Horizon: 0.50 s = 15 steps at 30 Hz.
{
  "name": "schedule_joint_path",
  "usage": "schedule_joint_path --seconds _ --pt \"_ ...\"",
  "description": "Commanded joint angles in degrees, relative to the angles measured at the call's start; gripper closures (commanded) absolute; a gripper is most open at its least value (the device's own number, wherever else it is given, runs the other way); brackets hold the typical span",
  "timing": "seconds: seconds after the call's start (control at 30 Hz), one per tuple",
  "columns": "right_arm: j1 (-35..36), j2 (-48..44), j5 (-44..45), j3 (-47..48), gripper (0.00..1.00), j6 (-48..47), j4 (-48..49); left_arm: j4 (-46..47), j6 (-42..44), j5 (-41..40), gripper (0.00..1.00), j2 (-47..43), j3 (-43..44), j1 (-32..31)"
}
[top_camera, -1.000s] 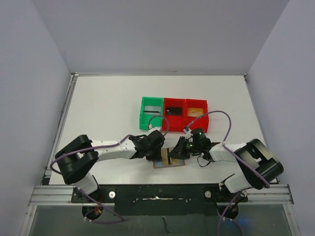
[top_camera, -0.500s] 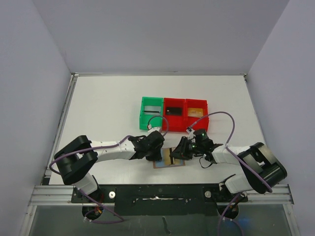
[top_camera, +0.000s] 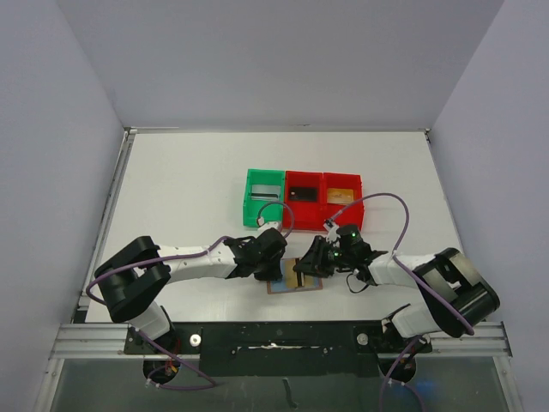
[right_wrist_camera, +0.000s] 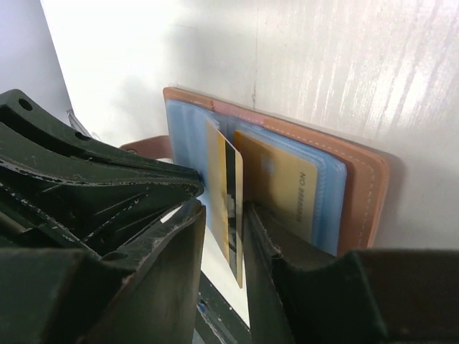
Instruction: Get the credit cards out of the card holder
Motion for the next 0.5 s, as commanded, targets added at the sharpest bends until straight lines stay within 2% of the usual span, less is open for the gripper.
schedule_joint_path --seconds 0.0,0.2,0.47 --pt "0.24 0.87 1.11 -1.22 0.72 -0.08 8.46 -2.04 0.65 -1.45 0.99 1.11 0.83 -0.15" --pt "0.74 -1.43 5.07 -6.06 0.73 -1.00 17.94 -2.06 0.82 -1.40 0.99 0.99 0.62 -0.16" --pt "0.85 -3.98 4.51 -4.39 0.73 -5.67 11.21 -1.92 0.65 -1.52 0.99 0.81 0.42 -0.16"
